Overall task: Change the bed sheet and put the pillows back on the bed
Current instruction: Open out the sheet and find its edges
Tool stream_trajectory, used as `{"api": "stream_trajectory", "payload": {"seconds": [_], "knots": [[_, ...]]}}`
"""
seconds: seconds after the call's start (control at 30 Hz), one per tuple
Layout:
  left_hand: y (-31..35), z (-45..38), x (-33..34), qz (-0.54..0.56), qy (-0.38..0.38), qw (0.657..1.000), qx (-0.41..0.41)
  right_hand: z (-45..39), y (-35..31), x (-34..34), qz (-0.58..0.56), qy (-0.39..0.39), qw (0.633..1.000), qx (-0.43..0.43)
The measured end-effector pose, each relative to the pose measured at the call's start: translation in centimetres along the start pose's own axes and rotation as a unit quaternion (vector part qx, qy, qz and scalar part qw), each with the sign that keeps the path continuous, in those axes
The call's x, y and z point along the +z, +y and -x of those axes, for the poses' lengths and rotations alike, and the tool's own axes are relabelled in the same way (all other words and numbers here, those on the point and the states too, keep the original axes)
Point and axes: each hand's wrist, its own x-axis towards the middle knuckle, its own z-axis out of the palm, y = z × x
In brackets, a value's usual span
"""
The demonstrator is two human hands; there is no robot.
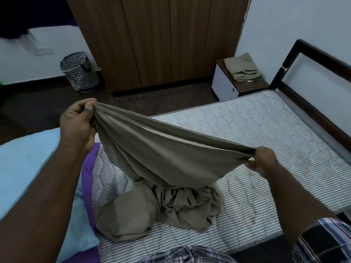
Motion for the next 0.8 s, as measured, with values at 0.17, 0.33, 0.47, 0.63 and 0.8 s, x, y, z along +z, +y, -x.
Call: {"api": "stream_trajectory", "payload": {"seconds": [0.17,0.33,0.47,0.63,0.8], "knots": [[-4.2,-3.8,-1.1,-0.231,0.071,0.965,-0.106,0.1,-7.6,0.1,-0.177,0.037,0.983,-0.01],[-0.8,-10.1,3.6,-0.287,0.021,0.939,-0.187,-1.6,-21.1,-2.1,-0.043,0.088,0.977,-0.19],[10.9,-15.8,11.0,-0.048,0.113,0.992,0.032,3.7,-35.5,-5.2,-0.046,0.337,0.831,-0.44],[12.1,-18.8,13.1,-0.014,0.069,0.997,-0.009,4.9,-34.5,-3.3,0.173,0.273,0.862,-0.391],[10.7,-19.1,11.2,-0.034,0.113,0.993,0.003,6.4,-37.8,-4.7,-0.124,0.257,0.872,-0.397]]}}
